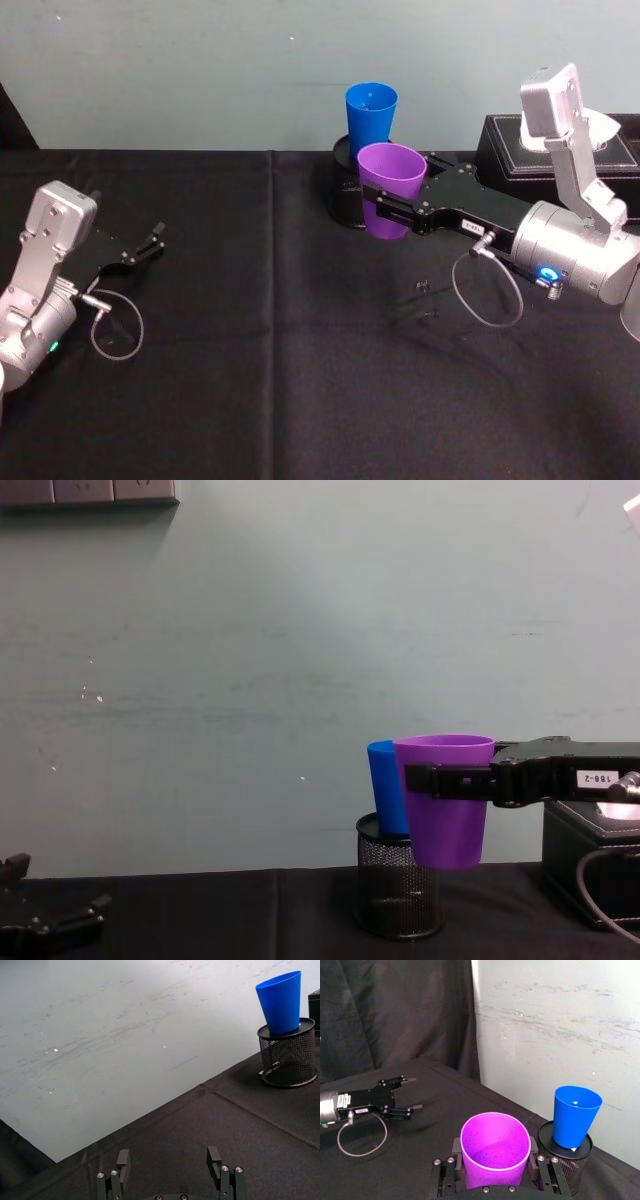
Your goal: Pick up one cup with a gripper and tap it against the other cup.
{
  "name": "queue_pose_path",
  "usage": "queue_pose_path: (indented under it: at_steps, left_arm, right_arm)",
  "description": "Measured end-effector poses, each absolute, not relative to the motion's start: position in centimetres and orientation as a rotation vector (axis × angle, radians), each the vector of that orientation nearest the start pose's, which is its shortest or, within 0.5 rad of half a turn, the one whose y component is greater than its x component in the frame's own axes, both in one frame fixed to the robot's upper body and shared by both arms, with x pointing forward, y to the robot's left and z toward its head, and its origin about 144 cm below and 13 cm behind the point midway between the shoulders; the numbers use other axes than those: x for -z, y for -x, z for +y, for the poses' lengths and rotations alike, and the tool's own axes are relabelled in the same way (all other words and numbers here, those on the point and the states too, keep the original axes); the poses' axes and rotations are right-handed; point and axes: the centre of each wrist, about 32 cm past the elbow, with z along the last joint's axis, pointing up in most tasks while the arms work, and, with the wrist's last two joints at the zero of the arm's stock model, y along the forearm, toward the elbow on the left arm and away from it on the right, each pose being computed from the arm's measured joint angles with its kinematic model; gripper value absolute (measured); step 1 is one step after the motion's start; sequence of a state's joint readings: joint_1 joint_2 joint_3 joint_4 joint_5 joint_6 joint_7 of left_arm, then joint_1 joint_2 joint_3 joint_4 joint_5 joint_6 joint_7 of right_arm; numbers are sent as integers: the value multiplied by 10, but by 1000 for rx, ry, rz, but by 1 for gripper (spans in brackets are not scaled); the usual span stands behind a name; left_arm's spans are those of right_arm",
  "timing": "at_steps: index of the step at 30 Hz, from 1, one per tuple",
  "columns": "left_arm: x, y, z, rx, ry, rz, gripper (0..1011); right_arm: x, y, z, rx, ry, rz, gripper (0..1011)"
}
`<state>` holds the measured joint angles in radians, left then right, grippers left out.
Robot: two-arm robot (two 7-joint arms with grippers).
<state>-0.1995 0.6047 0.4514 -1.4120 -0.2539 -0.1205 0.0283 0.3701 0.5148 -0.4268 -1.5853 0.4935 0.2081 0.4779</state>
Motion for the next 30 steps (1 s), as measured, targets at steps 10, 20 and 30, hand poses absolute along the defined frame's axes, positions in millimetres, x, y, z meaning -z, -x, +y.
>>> queue_pose_path:
  at_steps: [10,20,30]
  left_arm:
    - [-1140,-489,310,-1248,-304,-285,1005]
    - [-1140,-489,310,-1248,-304,-285,1005]
    - [-1140,-489,310,-1248,-304,-285,1005]
  right_arm:
    - [-1246,-527,-254,732,127,-37,734]
    - [-1246,-527,-254,732,127,-37,734]
    - [-1246,-527,-254,732,127,-37,734]
